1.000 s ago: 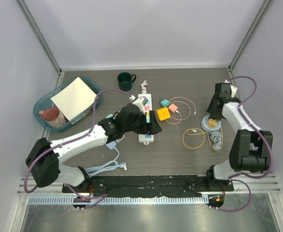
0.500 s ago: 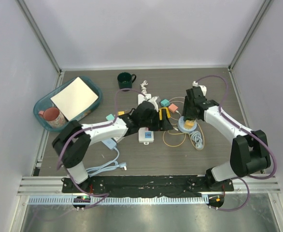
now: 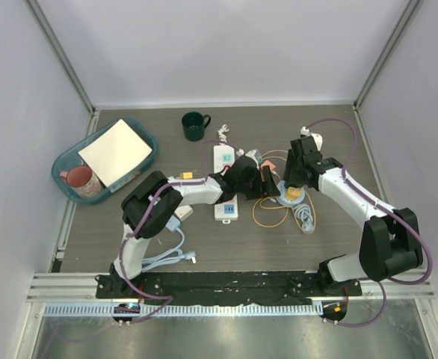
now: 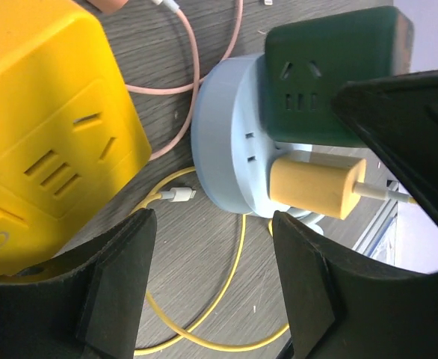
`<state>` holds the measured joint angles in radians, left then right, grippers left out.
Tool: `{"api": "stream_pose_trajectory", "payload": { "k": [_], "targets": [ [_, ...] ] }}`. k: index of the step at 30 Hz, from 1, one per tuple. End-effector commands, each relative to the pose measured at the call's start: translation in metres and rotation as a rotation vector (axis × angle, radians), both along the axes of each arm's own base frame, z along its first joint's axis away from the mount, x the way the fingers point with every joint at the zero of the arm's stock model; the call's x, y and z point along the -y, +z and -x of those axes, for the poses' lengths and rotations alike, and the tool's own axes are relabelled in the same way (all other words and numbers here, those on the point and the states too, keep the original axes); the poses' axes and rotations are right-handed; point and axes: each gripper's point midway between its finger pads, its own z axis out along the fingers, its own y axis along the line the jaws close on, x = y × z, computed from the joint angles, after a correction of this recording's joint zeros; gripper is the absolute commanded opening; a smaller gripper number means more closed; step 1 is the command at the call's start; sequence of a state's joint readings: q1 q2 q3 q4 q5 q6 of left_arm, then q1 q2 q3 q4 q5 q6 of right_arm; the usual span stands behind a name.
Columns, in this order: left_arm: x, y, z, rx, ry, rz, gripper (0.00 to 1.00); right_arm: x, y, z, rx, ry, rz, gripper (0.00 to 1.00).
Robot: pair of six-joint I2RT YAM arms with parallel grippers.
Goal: Pull the plug off the socket
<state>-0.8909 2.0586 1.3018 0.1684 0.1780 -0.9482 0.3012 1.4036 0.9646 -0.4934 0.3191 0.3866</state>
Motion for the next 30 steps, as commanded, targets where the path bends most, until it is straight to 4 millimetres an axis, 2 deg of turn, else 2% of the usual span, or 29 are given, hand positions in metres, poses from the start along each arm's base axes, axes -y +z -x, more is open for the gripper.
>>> {"api": "stream_pose_trajectory", "payload": {
  "k": [1, 7, 10, 16, 19, 25, 30],
  "targets": [
    [0.012, 0.016, -0.011, 0.043, 0.029, 0.048, 0.7, -0.001, 0.026, -0.004, 0.075, -0.003, -0.012, 0.23],
    [0.021, 0.015, -0.007, 0.048, 0.01, 0.049, 0.74, 0.019, 0.029, 0.007, 0.079, -0.057, 0.07, 0.22],
    [0.033, 0.015, -0.003, 0.055, -0.02, 0.059, 0.76, 0.021, 0.031, 0.01, 0.086, -0.057, 0.072, 0.22],
    [0.048, 0.004, 0.005, 0.039, -0.044, 0.054, 0.75, 0.034, 0.017, 0.023, 0.027, -0.087, 0.104, 0.22],
    [0.049, -0.005, 0.002, 0.027, -0.032, 0.042, 0.72, 0.033, 0.009, 0.027, 0.018, -0.087, 0.073, 0.21],
    [0.047, -0.025, 0.002, -0.003, -0.018, -0.016, 0.63, 0.032, 0.011, 0.027, 0.04, -0.09, 0.058, 0.2],
    [0.033, -0.048, 0.005, -0.019, 0.006, -0.148, 0.44, 0.03, 0.018, 0.025, 0.07, -0.087, 0.042, 0.2]
  ]
}}
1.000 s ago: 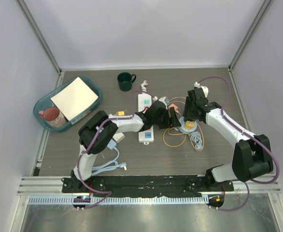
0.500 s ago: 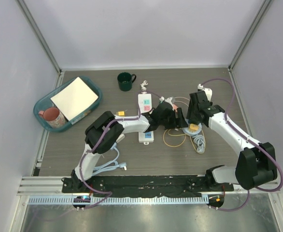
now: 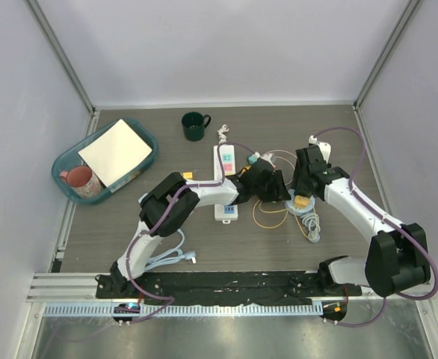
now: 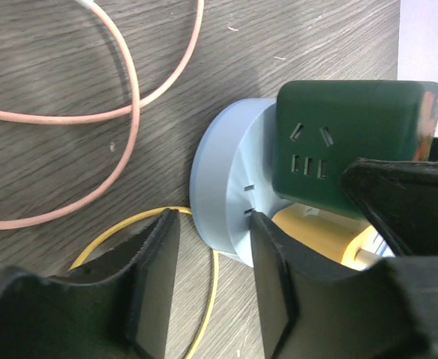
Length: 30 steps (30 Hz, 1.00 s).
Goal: Pull the plug off the socket
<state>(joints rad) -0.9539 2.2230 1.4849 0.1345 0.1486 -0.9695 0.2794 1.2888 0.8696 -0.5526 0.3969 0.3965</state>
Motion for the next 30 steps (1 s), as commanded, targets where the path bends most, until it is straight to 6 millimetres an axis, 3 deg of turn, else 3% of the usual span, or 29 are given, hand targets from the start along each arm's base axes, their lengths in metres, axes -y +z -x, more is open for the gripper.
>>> {"api": "stream_pose_trajectory", "payload": {
  "k": [1, 5, 15, 20, 24, 30],
  "targets": [
    [-0.021, -0.032, 0.001, -0.006, 0.048, -0.185, 0.43, -0.001, 0.024, -0.009, 0.099, -0.01, -0.028, 0.2],
    [-0.025, -0.034, 0.0, 0.039, 0.052, -0.276, 0.42, -0.007, 0.033, -0.013, 0.137, -0.003, -0.065, 0.18],
    [-0.04, -0.076, 0.01, -0.001, 0.068, -0.42, 0.41, 0.002, 0.051, -0.025, 0.179, -0.02, -0.095, 0.16],
    [-0.044, -0.089, 0.013, -0.02, 0.066, -0.452, 0.41, 0.0, 0.045, -0.024, 0.163, -0.017, -0.105, 0.15],
    [-0.047, -0.09, 0.014, -0.018, 0.064, -0.463, 0.41, 0.013, 0.052, -0.03, 0.179, -0.042, -0.074, 0.15],
    [-0.048, -0.088, 0.014, -0.018, 0.067, -0.465, 0.41, 0.037, 0.07, -0.057, 0.222, -0.086, -0.091, 0.17]
  ]
}}
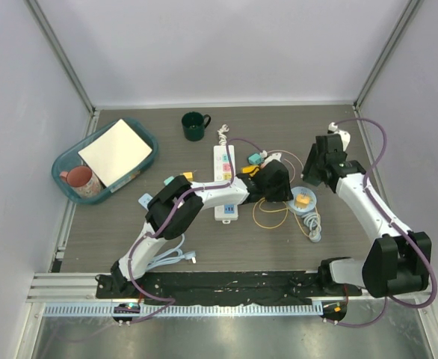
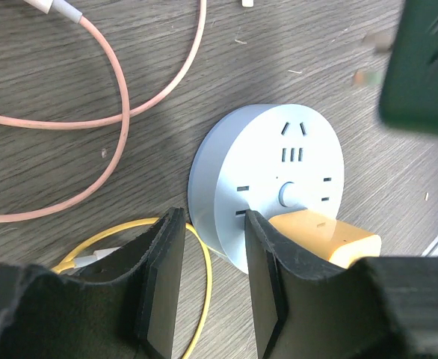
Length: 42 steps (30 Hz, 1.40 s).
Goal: Pull the plug off the socket
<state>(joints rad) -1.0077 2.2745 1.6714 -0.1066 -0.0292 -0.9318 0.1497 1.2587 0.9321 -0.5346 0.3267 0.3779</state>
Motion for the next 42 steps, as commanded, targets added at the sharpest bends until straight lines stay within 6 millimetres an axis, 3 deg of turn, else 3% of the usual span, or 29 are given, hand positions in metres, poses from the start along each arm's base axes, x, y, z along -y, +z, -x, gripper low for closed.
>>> {"api": "stream_pose_trajectory", "payload": {
  "k": [1, 8, 11, 15, 20, 26, 28, 30, 31, 38, 42],
  "targets": [
    [-0.056, -0.086, 0.019, -0.084, 0.019, -0.297, 0.41, 0.012, 0.037, -0.044, 0.135, -0.016, -0.027, 0.17],
    [-0.049, -0.079, 0.022, -0.094, 0.002, -0.261, 0.42, 0.015, 0.007, -0.074, 0.095, -0.026, -0.119, 0.21],
    [-0.047, -0.076, 0.022, -0.095, -0.003, -0.253, 0.42, 0.03, 0.003, -0.086, 0.117, -0.08, -0.161, 0.21],
    [-0.046, -0.072, 0.023, -0.093, -0.005, -0.241, 0.42, 0.032, 0.013, -0.101, 0.219, -0.087, -0.259, 0.22],
    [-0.043, -0.069, 0.023, -0.095, -0.009, -0.227, 0.43, 0.037, -0.008, -0.094, 0.208, -0.126, -0.314, 0.37],
    [-0.042, -0.071, 0.025, -0.1, -0.01, -0.223, 0.43, 0.043, -0.029, -0.081, 0.158, -0.141, -0.342, 0.45],
    [-0.042, -0.071, 0.025, -0.103, -0.011, -0.221, 0.43, 0.047, -0.034, -0.078, 0.148, -0.151, -0.35, 0.54],
    [-0.042, -0.07, 0.025, -0.102, -0.013, -0.22, 0.43, 0.053, -0.035, -0.073, 0.14, -0.177, -0.345, 0.7],
    [-0.042, -0.07, 0.025, -0.1, -0.012, -0.219, 0.43, 0.055, -0.033, -0.072, 0.139, -0.186, -0.339, 0.73],
    [-0.042, -0.069, 0.025, -0.104, -0.015, -0.216, 0.43, 0.074, -0.007, -0.051, 0.087, -0.227, -0.218, 0.86],
    [-0.04, -0.07, 0.027, -0.112, -0.019, -0.203, 0.44, 0.074, -0.003, -0.03, 0.001, -0.228, -0.19, 0.87]
  ]
}}
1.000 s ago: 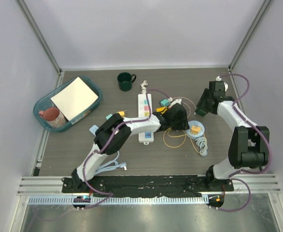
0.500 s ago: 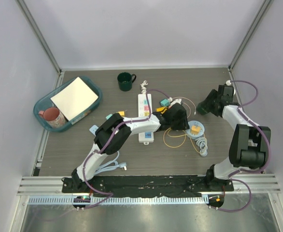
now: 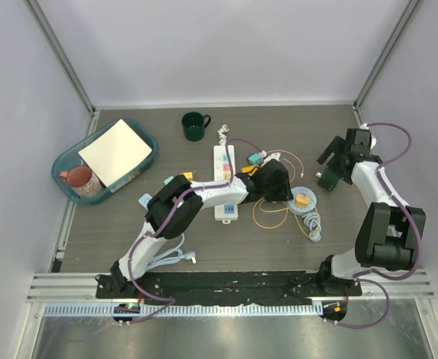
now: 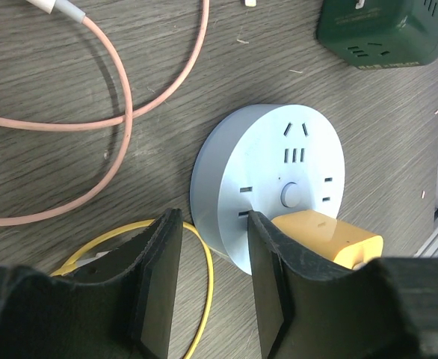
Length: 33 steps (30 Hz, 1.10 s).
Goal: Pull the plug off the socket
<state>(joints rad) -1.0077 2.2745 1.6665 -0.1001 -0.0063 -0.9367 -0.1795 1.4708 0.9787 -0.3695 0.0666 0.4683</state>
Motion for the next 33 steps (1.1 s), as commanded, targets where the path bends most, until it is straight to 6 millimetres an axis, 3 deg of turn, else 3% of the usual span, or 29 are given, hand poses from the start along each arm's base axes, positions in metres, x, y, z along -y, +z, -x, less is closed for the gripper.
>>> {"api": "stream_pose_trajectory", "payload": {
  "k": [1, 8, 15, 27, 33],
  "targets": [
    [-0.041, -0.07, 0.025, -0.1, -0.01, -0.212, 0.44, 0.003, 0.03, 0.017, -0.032, 0.025, 0.048, 0.85],
    [-0.034, -0.066, 0.031, -0.124, -0.032, -0.156, 0.45, -0.034, 0.04, 0.049, 0.008, 0.176, -0.012, 0.77],
    [-0.034, -0.062, 0.027, -0.122, -0.024, -0.145, 0.47, -0.078, 0.023, 0.082, -0.069, 0.212, 0.024, 0.78],
    [-0.033, -0.056, 0.024, -0.128, -0.022, -0.112, 0.47, -0.088, 0.007, 0.106, -0.105, 0.181, 0.089, 0.78],
    [-0.035, -0.062, 0.026, -0.142, -0.019, -0.111, 0.47, -0.095, 0.003, 0.101, -0.087, 0.185, 0.087, 0.75]
  ]
}}
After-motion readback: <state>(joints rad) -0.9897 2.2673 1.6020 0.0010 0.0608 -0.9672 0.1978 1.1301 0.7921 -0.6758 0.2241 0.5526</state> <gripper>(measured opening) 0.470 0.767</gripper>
